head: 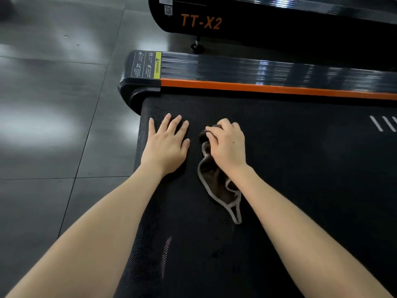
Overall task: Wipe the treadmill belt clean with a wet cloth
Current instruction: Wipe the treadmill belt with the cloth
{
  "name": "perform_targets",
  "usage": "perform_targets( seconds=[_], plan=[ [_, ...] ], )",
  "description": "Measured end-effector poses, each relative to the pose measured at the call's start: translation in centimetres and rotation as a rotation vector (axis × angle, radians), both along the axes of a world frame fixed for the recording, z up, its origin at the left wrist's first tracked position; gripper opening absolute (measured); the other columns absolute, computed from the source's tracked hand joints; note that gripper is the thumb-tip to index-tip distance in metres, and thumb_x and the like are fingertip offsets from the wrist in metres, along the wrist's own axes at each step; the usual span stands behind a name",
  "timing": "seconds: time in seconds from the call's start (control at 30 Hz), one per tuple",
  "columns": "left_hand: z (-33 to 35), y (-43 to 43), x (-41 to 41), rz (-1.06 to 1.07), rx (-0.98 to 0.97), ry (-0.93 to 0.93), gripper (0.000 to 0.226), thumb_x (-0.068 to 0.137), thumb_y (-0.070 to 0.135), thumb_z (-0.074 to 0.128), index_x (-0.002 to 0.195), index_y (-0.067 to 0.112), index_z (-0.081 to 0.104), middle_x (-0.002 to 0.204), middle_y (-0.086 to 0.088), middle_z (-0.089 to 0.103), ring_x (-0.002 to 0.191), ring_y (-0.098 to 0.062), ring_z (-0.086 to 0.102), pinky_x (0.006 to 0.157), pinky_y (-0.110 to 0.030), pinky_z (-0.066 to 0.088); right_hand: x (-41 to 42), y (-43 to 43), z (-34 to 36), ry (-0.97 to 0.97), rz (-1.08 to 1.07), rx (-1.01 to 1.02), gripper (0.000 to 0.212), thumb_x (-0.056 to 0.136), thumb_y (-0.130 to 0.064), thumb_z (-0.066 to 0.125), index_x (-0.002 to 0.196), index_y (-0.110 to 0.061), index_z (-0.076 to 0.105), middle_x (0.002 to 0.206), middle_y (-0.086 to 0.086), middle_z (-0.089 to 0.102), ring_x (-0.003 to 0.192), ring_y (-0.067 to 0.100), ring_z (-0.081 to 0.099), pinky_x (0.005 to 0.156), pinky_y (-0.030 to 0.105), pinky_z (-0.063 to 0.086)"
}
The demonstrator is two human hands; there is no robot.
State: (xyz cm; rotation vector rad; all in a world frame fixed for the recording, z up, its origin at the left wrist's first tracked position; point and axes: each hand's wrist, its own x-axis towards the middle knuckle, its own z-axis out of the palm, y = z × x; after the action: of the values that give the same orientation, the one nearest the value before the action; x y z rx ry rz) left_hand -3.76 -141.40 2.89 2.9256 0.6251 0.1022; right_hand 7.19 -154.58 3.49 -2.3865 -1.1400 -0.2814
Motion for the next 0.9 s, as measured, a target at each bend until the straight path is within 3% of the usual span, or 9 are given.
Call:
perform_targets(
  seconds=[0.2,0.33,0.47,0.53,0.7,0.9],
  plan=[
    [0.0,0.0,-0.1,-0.003,-0.004,-0.014,0.054,0.1,0.04,0.024,0.15,0.021,0.02,0.158,-0.002,0.016,0.146,-0.024,0.003,0.116,-0.054,-0.001,-6.6,-8.5,-0.3,0.029,0.338,-0.022,0.032,0.096,-0.026,0.048,0.115,-0.009,0.068,0.098,0.004,0.059,0.078,0.019,0.047,0.065,0.039,0.044],
    [-0.1,0.1,-0.1,-0.012,-0.009,-0.02,0.054,0.1,0.04,0.024,0.15,0.02,0.02,0.157,-0.003,0.017,0.146,-0.024,0.004,0.116,-0.054,-0.001,-7.0,-8.5,0.5,0.032,0.224,-0.035,0.047,0.099,-0.044,0.036,0.115,-0.014,0.069,0.102,0.002,0.058,0.082,0.019,0.049,0.067,0.042,0.045],
    [-0.1,0.2,-0.1,-0.009,-0.007,-0.021,0.054,0.1,0.04,0.024,0.15,0.02,0.021,0.157,-0.003,0.017,0.146,-0.025,0.004,0.116,-0.055,0.0,-11.6,-9.4,1.4,-0.028,0.028,-0.246,0.073,0.089,-0.07,0.023,0.127,-0.02,0.06,0.125,0.005,0.052,0.103,0.026,0.049,0.083,0.044,0.042],
    [-0.1,0.2,-0.1,-0.011,0.004,-0.018,0.054,0.1,0.04,0.024,0.15,0.019,0.021,0.157,-0.003,0.017,0.146,-0.025,0.005,0.116,-0.055,0.0,-13.1,-9.8,1.0,-0.087,-0.024,-0.284,0.067,0.088,-0.066,0.032,0.129,-0.02,0.058,0.128,0.007,0.053,0.106,0.029,0.05,0.084,0.046,0.044],
    [-0.3,0.2,-0.1,-0.012,-0.003,-0.013,0.054,0.1,0.04,0.024,0.15,0.02,0.021,0.157,-0.003,0.017,0.146,-0.024,0.004,0.116,-0.055,0.0,-9.1,-8.1,0.1,-0.188,0.061,-0.186,0.04,0.089,-0.042,0.047,0.118,-0.022,0.065,0.109,0.006,0.057,0.085,0.027,0.051,0.066,0.038,0.041],
    [-0.1,0.1,-0.1,0.002,-0.014,0.004,0.054,0.101,0.039,0.023,0.15,0.02,0.02,0.158,-0.003,0.015,0.146,-0.023,0.002,0.116,-0.054,-0.002,-5.0,-5.6,-0.2,-0.168,-0.107,-0.138,0.035,0.088,-0.037,0.049,0.111,-0.02,0.071,0.097,0.009,0.059,0.074,0.032,0.051,0.055,0.04,0.047]
  ],
)
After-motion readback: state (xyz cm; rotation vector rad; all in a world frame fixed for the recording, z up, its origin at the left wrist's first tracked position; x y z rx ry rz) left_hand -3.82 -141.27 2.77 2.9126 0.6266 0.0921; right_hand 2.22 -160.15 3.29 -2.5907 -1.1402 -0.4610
